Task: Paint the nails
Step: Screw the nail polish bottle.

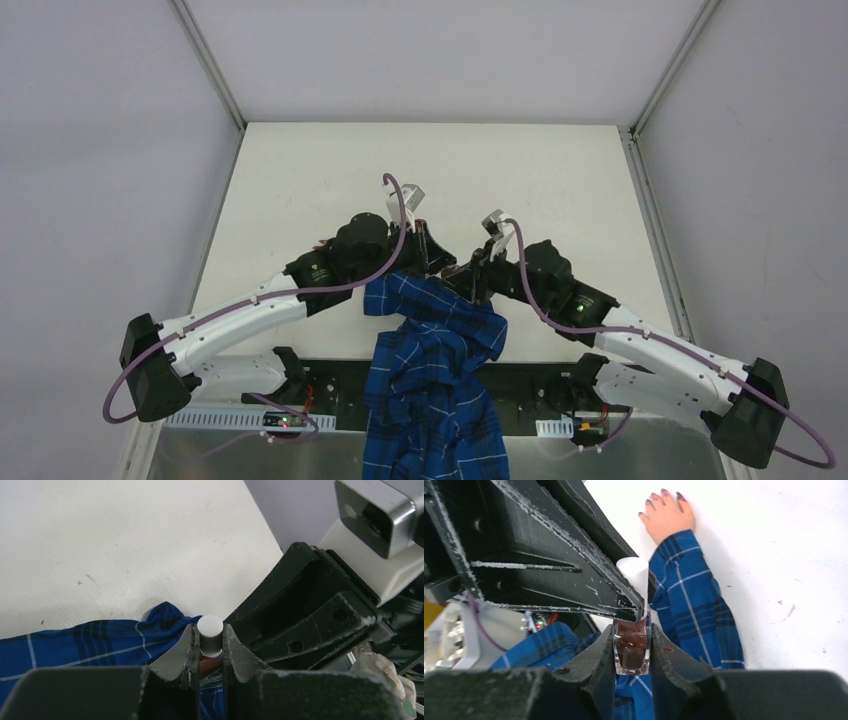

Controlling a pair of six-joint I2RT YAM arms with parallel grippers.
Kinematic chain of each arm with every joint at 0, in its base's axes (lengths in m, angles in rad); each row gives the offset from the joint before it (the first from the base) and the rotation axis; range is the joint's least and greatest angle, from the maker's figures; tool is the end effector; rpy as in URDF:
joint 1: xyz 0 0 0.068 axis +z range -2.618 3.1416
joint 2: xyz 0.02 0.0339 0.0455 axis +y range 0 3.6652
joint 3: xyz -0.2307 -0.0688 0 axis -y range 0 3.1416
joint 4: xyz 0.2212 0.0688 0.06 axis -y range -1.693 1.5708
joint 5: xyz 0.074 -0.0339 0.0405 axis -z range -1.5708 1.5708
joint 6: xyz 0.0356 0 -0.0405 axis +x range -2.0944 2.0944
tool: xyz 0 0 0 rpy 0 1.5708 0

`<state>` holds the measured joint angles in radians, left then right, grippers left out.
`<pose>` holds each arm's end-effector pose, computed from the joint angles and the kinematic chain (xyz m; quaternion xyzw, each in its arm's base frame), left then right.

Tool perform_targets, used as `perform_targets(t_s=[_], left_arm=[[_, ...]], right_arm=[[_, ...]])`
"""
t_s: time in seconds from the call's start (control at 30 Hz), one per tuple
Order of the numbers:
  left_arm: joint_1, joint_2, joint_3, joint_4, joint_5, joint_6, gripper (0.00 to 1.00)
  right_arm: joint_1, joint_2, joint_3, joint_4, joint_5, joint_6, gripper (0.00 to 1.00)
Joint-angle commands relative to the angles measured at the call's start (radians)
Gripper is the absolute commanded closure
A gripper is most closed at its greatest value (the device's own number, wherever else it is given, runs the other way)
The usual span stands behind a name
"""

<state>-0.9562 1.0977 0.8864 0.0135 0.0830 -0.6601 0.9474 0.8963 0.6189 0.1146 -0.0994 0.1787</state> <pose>0.1424 -0.2068 0.3096 0.1400 0.7605 -0.4800 0.4143 0.1215 0.1751 0.2731 -0.3153 0.6937 0.3771 0.5265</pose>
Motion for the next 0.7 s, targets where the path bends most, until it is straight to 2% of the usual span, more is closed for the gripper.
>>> perform_targets(t_s=[0.0,0.13,0.33,0.57,0.67], left_arm=[[-0.01,-0.063,0.029,0.001,0.128,0.035,1.0],[-0.009,-0.114,0.02,0.062,0.245,0.057,1.0],[-0.01,-0.162,0.015,0.175,0.443,0.069,1.0],[-0.014,-0.175,0.045,0.24,0.587,0.1,1.0],[-0.015,-0.175,0.05,0.241,0.598,0.109,1.0]], right_arm=[[-0.098,-0.073,0.002,0.126,-0.19,0.102,1.0],[-0.17,-0.093,-0.027,0.233,-0.368,0.168,1.0],[-0.213,-0.084,-0.032,0.372,-0.569,0.249,1.0],[-0.225,-0.039,-0.004,0.461,-0.693,0.31,1.0],[-0.225,-0.025,0.002,0.467,-0.712,0.31,1.0]])
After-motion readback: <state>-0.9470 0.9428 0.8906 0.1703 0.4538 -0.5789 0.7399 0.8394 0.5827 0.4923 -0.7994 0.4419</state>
